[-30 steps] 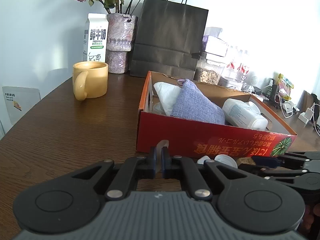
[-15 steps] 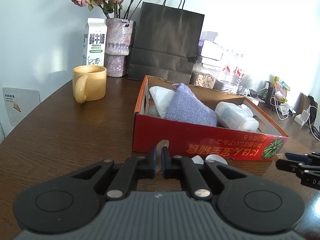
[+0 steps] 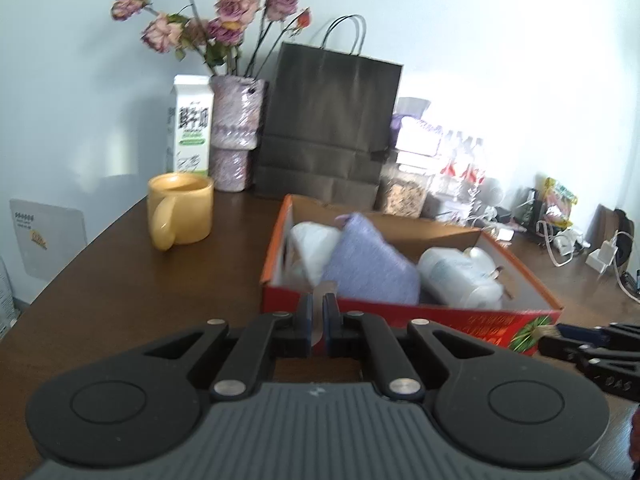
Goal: Organize objects
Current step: 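Carry the rubber ring and tan block over the box with both grippers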
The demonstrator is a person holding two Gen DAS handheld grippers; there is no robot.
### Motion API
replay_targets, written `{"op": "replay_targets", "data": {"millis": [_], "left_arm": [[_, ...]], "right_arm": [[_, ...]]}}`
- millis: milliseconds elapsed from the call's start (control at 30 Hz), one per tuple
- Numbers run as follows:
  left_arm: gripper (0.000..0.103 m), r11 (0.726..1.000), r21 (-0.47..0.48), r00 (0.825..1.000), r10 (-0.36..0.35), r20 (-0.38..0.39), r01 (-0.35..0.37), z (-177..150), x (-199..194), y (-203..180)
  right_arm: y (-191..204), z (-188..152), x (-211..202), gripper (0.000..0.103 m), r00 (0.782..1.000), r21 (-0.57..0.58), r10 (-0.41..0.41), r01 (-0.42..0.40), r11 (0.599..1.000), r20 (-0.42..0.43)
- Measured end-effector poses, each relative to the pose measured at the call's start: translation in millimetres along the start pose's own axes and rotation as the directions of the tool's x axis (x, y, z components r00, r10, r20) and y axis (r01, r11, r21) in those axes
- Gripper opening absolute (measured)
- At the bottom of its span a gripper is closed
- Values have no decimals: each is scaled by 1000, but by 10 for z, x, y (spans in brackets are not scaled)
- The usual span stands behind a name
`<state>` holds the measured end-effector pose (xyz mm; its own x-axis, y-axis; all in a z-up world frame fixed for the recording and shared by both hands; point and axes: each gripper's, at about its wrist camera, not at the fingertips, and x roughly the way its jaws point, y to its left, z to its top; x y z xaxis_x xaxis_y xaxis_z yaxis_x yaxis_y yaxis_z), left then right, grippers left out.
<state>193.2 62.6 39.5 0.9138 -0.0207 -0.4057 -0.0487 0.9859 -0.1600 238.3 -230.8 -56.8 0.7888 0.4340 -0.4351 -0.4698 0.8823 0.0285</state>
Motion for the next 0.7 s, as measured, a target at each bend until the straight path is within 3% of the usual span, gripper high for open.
{"op": "replay_targets", "data": {"millis": [233,700], "left_arm": [[6,997,31,997,-70,42,69,203,122,-295],[6,990,59,987,-136,82,131,564,612,-662]], "right_arm": [[64,232,124,32,999,-33,21,-20,999,45],[46,783,680,32,992,-40,45,-41,998,122]]}}
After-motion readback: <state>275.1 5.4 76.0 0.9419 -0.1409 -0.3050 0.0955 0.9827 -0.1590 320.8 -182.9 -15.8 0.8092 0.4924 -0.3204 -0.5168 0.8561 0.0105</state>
